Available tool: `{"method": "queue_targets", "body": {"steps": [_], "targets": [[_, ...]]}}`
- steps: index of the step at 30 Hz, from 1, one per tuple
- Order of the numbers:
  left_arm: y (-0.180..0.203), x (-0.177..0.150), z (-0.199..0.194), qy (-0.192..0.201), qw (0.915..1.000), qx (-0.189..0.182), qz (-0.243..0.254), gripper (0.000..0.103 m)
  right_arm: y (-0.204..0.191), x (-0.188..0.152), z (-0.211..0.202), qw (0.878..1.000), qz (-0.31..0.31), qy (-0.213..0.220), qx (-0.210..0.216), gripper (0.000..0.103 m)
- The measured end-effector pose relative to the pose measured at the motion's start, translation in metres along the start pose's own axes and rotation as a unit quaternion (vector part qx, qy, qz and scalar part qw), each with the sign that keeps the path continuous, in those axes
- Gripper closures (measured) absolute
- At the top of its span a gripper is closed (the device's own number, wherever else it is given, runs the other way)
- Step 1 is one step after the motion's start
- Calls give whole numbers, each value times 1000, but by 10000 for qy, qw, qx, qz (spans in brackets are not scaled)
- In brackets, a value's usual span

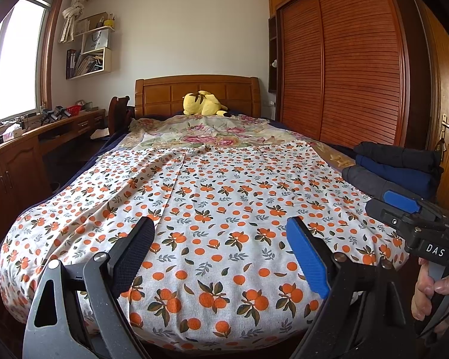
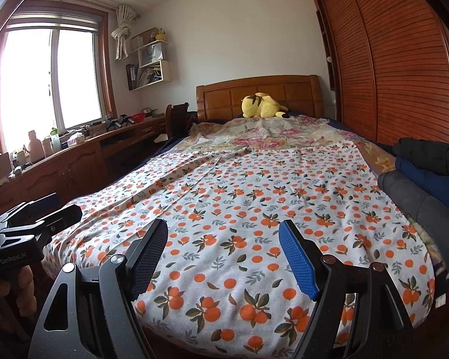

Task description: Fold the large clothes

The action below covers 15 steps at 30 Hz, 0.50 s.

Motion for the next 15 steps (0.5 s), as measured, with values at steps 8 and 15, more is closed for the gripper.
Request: {"method": "queue_targets", "body": {"steps": [8, 15], "targets": [[1, 0, 0, -4, 10000, 4, 5, 13, 0, -1, 0, 10000, 11, -6, 4, 25], [1, 0, 0, -5, 10000, 1, 5, 13, 0, -1, 0, 10000, 14, -8, 5, 25]]}}
Point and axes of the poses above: each gripper's, at about its wrist camera, not at the fingertips, and z roughly the way its jaws point, y to its right, x to its top, the point moved 1 cm from there along z, roughly the way its jaws point, and after that the axes turned 1 degree about x, right-handed, at the moved point
